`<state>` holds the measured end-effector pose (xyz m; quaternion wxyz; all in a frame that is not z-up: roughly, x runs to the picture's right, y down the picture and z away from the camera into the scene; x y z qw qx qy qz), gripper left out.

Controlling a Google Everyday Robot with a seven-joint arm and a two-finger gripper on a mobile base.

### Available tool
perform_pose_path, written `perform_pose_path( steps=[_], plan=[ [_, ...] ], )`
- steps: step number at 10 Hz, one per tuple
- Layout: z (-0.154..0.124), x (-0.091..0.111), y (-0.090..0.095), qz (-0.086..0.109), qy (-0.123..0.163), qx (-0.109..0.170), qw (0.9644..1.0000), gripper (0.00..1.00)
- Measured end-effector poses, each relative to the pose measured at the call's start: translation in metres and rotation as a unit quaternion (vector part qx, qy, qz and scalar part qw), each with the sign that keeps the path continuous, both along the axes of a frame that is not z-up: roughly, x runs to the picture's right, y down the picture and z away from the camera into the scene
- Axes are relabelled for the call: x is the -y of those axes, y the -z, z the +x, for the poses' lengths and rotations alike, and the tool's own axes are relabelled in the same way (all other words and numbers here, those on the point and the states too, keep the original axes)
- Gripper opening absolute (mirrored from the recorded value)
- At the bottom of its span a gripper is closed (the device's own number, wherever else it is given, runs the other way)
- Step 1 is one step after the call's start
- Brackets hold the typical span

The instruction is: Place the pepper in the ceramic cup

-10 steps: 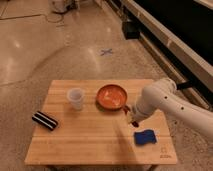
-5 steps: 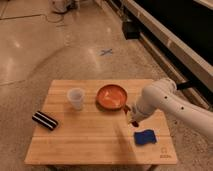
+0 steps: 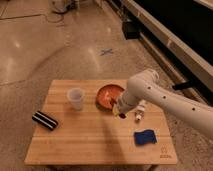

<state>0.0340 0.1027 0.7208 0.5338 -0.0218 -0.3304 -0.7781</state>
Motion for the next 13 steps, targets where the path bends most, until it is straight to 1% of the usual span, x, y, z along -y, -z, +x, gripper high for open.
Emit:
perform_pose_path(
  steps=[2, 3, 5, 7, 10, 11, 12, 13],
  plan=[
    [-0.032, 0.013, -0.002, 0.009, 0.025, 0.024, 0.9994, 0.00],
    [-0.055, 0.022, -0.004, 0.015, 0.043, 0.041, 0.9981, 0.00],
    [-0.095, 0.035, -0.013, 0.021, 0.070, 0.070, 0.9949, 0.00],
    [-0.120, 0.047, -0.032, 0.018, 0.086, 0.081, 0.9929, 0.00],
    [-0.153, 0.063, -0.059, 0.015, 0.106, 0.090, 0.9902, 0.00],
    [-0.161, 0.067, -0.066, 0.014, 0.111, 0.092, 0.9895, 0.02],
    [-0.167, 0.070, -0.070, 0.014, 0.115, 0.093, 0.9889, 0.08],
    [-0.175, 0.072, -0.073, 0.013, 0.121, 0.096, 0.9879, 0.18]
  ],
)
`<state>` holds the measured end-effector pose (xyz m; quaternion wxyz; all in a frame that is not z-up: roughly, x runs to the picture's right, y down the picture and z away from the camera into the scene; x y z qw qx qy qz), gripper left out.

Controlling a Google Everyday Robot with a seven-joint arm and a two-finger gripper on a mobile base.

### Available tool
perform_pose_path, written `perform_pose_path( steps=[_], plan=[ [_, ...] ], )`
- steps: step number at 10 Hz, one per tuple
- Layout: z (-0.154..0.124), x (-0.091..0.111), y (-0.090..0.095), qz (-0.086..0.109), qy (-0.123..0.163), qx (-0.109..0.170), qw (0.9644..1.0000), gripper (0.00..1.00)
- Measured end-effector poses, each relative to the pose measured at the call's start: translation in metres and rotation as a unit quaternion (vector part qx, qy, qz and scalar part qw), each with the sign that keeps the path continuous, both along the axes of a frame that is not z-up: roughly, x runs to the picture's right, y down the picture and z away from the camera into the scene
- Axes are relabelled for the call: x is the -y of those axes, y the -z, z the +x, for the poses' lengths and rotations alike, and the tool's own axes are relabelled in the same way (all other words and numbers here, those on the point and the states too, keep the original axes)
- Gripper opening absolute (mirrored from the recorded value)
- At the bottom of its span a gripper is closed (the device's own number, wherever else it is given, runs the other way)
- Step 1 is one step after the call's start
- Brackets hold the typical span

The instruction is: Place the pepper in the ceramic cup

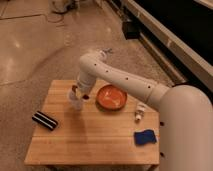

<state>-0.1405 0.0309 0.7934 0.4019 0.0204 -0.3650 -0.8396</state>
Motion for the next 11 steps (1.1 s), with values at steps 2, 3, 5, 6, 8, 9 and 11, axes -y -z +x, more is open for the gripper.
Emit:
perform_pose_path(
  steps=[2, 3, 5, 6, 8, 9, 11],
  plan=[
    [-0.012, 0.005, -0.003, 0.003, 0.012, 0.004, 0.9999, 0.40],
    [-0.014, 0.008, -0.004, 0.005, 0.016, 0.004, 0.9999, 0.50],
    [-0.020, 0.015, -0.007, 0.012, 0.022, 0.002, 0.9997, 0.71],
    [-0.022, 0.017, -0.008, 0.014, 0.024, 0.001, 0.9996, 0.76],
    [-0.022, 0.020, -0.012, 0.018, 0.028, -0.004, 0.9994, 0.80],
    [-0.018, 0.020, -0.015, 0.018, 0.028, -0.007, 0.9994, 0.80],
    [-0.011, 0.015, -0.019, 0.015, 0.028, -0.013, 0.9994, 0.80]
  ],
)
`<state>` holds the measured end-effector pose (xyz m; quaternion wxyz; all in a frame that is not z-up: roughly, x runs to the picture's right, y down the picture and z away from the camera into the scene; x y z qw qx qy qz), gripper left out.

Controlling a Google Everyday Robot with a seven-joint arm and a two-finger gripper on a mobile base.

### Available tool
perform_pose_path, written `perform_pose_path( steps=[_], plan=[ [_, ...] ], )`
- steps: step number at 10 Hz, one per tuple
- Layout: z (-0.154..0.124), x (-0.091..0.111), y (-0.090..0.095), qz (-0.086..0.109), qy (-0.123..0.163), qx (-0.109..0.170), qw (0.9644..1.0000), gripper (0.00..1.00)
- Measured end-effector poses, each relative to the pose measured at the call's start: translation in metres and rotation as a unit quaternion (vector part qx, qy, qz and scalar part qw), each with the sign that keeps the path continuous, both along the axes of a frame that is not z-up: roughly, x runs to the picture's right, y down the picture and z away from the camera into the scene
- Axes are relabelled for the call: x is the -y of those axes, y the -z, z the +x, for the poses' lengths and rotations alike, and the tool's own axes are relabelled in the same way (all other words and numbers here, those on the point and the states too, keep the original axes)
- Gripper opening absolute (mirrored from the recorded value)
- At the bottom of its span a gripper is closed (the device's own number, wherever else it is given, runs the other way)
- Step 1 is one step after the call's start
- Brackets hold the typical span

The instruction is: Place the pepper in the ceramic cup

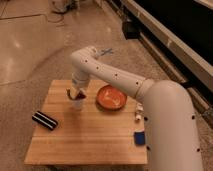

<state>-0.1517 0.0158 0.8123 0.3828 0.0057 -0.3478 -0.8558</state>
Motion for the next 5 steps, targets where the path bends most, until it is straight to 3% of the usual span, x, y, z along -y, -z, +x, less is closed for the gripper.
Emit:
perform_pose_path(
  steps=[5],
  plan=[
    [0.0051, -0.0028, 0.0010, -0.003, -0.012, 0.002, 0.9999, 0.80]
  ],
)
